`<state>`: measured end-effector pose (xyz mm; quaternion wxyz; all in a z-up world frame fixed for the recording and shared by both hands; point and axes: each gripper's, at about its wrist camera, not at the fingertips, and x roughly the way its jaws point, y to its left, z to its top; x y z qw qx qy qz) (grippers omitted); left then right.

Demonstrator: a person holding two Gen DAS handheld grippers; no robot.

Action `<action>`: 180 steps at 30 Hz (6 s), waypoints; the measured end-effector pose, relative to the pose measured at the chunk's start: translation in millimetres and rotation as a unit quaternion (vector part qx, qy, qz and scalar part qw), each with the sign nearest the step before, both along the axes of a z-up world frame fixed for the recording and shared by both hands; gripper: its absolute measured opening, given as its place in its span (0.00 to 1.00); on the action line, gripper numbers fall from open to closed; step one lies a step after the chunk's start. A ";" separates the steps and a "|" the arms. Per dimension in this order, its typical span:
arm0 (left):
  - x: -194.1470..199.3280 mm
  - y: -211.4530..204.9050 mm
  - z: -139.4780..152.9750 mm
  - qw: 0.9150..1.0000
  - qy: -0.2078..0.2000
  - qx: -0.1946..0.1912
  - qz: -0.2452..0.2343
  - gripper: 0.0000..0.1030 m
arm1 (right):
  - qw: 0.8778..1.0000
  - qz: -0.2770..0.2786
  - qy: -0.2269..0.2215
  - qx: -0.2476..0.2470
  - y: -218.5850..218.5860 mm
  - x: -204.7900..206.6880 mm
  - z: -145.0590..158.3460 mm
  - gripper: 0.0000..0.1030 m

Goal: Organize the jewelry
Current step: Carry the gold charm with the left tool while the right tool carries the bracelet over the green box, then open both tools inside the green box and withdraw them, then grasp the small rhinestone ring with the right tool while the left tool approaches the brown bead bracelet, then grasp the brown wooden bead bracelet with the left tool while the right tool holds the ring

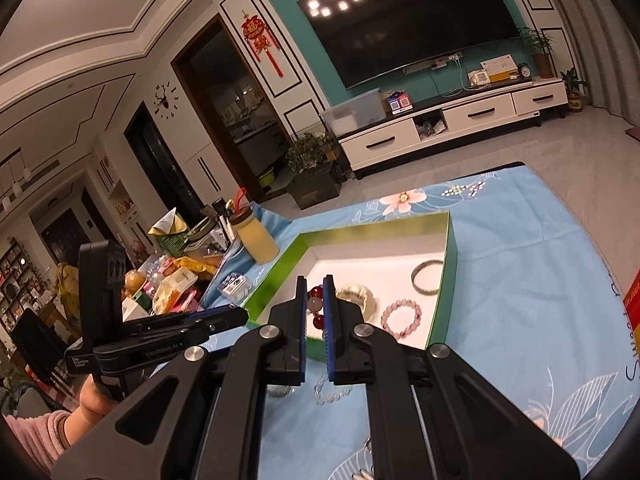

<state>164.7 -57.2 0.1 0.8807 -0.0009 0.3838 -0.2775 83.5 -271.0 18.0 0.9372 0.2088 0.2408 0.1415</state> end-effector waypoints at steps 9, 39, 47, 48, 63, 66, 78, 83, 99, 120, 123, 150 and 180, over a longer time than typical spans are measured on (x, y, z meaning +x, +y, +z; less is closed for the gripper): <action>29.0 -7.1 -5.1 1.000 0.003 0.009 0.011 0.21 | 1.000 -0.004 0.001 -0.010 -6.0 20.9 -3.6 0.07; 139.8 -69.4 -47.9 0.997 0.045 0.064 0.026 0.21 | 0.997 -0.018 0.065 -0.041 -12.3 110.2 -39.5 0.07; 151.0 -72.1 -57.0 0.995 0.053 0.076 0.032 0.21 | 0.996 -0.016 0.079 -0.048 -8.4 124.4 -47.2 0.07; 152.1 -72.5 -58.1 0.995 0.055 0.077 0.033 0.21 | 0.996 -0.016 0.081 -0.046 -8.6 125.9 -48.1 0.07; 158.1 -73.5 -60.4 0.994 0.072 0.074 0.042 0.55 | 0.993 -0.017 0.108 -0.037 -7.9 143.1 -55.8 0.20; 149.7 -63.6 -50.3 0.995 0.072 0.060 0.038 0.73 | 0.994 -0.024 0.101 -0.034 -10.1 132.5 -51.8 0.38; 80.3 53.3 -10.3 0.993 0.033 0.050 0.097 0.85 | 0.996 -0.047 0.069 -0.028 -37.0 37.1 -38.8 0.43; 39.2 95.4 -26.5 0.988 0.044 0.063 0.133 0.85 | 0.994 -0.067 0.089 -0.018 -48.0 2.1 -50.9 0.43; -60.4 126.3 -77.7 0.984 0.082 0.095 0.130 0.85 | 0.988 -0.044 0.149 -0.018 -17.0 -55.2 -83.7 0.43; -76.9 102.1 -99.1 0.987 0.092 0.104 0.085 0.85 | 0.969 -0.014 0.183 -0.166 53.1 -42.8 -125.2 0.43; -74.4 102.4 -100.7 0.986 0.094 0.105 0.085 0.85 | 0.965 -0.013 0.188 -0.182 58.9 -33.4 -132.2 0.43; -11.6 51.0 -112.6 0.988 0.063 0.136 -0.019 0.57 | 0.971 0.008 0.164 -0.171 65.7 -36.8 -125.2 0.20; -44.6 51.8 -103.6 0.992 0.113 0.058 -0.007 0.07 | 0.983 -0.014 0.131 -0.132 47.4 -55.8 -109.5 0.20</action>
